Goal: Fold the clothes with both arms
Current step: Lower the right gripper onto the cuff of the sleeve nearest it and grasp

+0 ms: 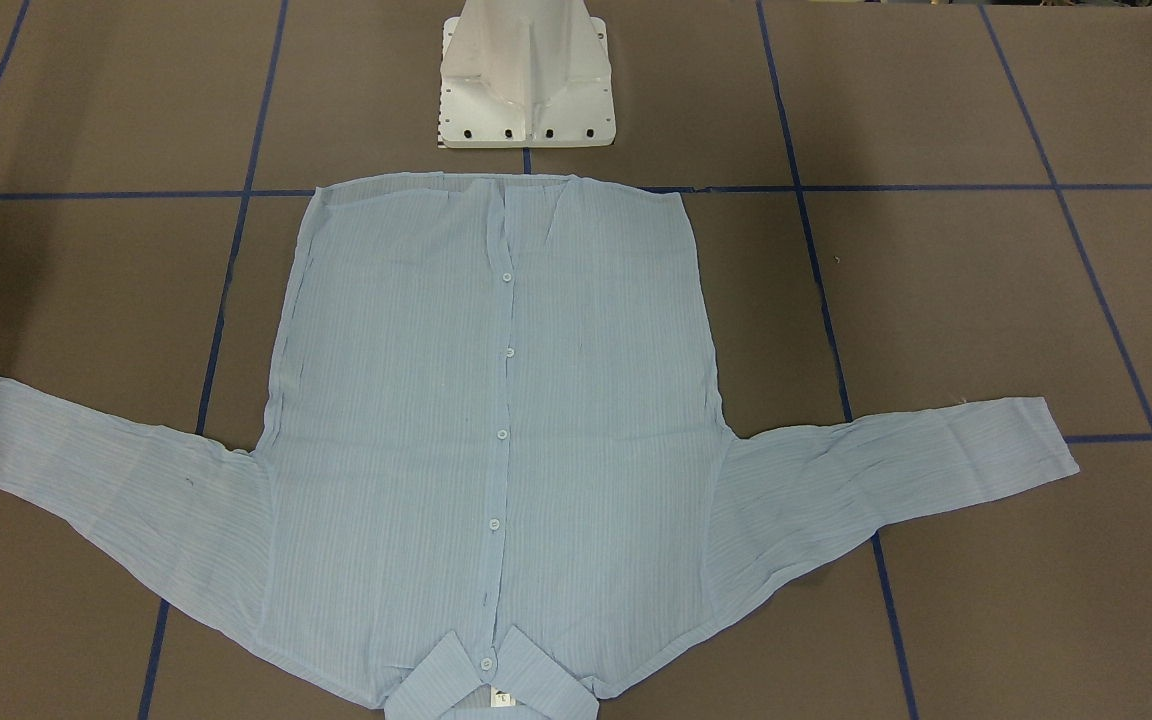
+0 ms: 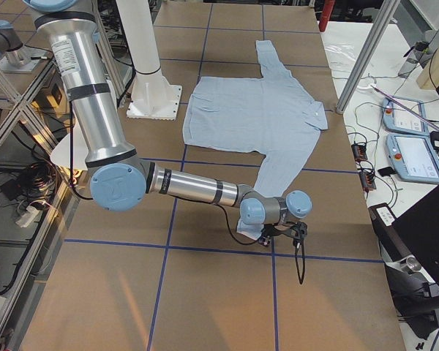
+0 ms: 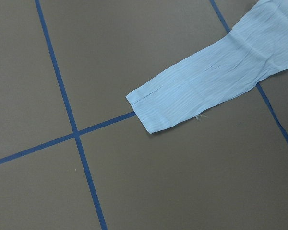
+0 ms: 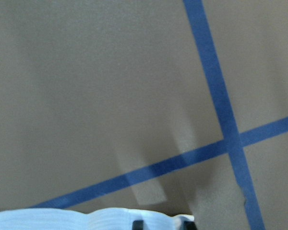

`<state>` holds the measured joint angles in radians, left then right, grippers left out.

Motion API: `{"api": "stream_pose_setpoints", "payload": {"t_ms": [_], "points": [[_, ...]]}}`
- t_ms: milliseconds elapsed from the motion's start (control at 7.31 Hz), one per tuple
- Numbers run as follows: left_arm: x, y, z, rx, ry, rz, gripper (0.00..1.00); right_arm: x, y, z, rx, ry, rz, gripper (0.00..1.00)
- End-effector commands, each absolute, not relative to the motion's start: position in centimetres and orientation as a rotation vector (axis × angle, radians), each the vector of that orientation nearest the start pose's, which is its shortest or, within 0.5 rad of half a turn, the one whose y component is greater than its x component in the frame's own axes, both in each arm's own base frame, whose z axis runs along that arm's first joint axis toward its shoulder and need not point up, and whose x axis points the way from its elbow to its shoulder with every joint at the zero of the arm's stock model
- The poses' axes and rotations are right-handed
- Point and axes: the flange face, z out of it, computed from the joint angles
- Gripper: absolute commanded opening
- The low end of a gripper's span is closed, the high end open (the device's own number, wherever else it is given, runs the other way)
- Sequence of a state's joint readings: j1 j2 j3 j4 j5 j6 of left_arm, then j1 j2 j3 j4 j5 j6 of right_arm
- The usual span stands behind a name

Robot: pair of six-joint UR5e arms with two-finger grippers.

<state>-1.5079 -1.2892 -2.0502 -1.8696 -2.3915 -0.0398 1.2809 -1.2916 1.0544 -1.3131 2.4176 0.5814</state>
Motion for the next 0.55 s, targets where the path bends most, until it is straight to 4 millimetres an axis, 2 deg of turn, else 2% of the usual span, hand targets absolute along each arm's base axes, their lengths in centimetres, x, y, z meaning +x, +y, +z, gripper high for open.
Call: {"api": "stream_pose_setpoints", "payload": {"t_ms": [0,137,410], "points": [[-3.6,-38.9,50.4,0.430,0.827,0.226,1.00,-11.5,-59.1,72.7,-0.346,-0.781,0.269,0.00],[-3.6,-38.9,50.5,0.428,0.827,0.226,1.00,-11.5,-59.1,72.9,-0.350,-0.781,0.270,0.00],[-3.5,-39.0,50.4,0.429,0.827,0.228,1.00,-11.2,-59.6,71.3,-0.331,-0.812,0.268,0.00]]}}
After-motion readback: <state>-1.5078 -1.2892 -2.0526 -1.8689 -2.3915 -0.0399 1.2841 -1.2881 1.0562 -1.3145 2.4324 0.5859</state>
